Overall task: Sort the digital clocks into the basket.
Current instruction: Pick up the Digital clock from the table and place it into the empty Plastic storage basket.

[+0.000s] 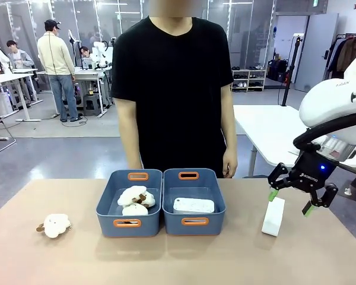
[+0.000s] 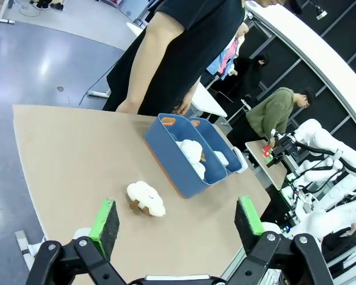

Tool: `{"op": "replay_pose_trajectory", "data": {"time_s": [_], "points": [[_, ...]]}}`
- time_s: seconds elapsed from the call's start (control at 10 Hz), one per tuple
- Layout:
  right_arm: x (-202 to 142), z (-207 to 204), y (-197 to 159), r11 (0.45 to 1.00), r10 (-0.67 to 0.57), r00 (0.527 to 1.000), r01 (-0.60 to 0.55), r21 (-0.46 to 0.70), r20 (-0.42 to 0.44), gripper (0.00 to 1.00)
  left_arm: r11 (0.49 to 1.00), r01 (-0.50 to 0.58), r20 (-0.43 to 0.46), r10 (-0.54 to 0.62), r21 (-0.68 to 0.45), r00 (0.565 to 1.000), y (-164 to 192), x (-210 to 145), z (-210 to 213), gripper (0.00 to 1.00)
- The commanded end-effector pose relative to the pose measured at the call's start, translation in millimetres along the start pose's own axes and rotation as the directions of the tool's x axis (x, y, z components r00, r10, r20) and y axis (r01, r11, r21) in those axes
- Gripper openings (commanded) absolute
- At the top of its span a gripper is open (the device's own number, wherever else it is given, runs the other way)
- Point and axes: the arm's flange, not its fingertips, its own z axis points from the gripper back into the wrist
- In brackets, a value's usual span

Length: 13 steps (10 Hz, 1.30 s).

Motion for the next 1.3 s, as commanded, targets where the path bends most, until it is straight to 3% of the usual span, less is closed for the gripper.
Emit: {"op": "replay_pose_trajectory", "data": {"time_s": [0.0, 0.3, 0.5, 0.9, 1.0, 1.1, 1.2], "points": [[31.5, -27.8, 11.4, 0.992, -0.105, 0.994, 0.103, -0.071, -0.027, 1.00, 1.000, 0.002, -0.014, -0.002, -0.011, 1.000, -3.9, -1.7, 3.0, 1.00], [58.2, -52.7, 15.1, 0.976, -0.187, 0.982, 0.185, -0.114, -0.014, 1.00, 1.000, 0.002, -0.014, -0.002, -0.011, 1.000, -3.9, -1.7, 3.0, 1.00], [73.5, -78.3, 24.2, 0.949, -0.241, 0.970, 0.244, -0.198, 0.041, 1.00, 1.000, 0.002, -0.014, -0.002, -0.011, 1.000, -3.9, -1.7, 3.0, 1.00], [98.6, -115.4, 24.4, 0.907, -0.304, 0.939, 0.336, -0.255, 0.158, 1.00, 1.000, 0.002, -0.014, -0.002, -0.011, 1.000, -3.9, -1.7, 3.0, 1.00], [102.0, -118.8, 18.9, 0.901, -0.317, 0.935, 0.349, -0.258, 0.157, 0.87, 1.000, 0.002, -0.014, -0.002, -0.011, 1.000, -3.9, -1.7, 3.0, 1.00], [103.2, -118.8, 13.8, 0.901, -0.326, 0.934, 0.353, -0.253, 0.146, 0.40, 1.000, 0.002, -0.014, -0.002, -0.011, 1.000, -3.9, -1.7, 3.0, 1.00], [103.1, -117.7, 11.5, 0.900, -0.326, 0.933, 0.355, -0.252, 0.150, 0.27, 1.000, 0.002, -0.014, -0.002, -0.011, 1.000, -3.9, -1.7, 3.0, 1.00]]}}
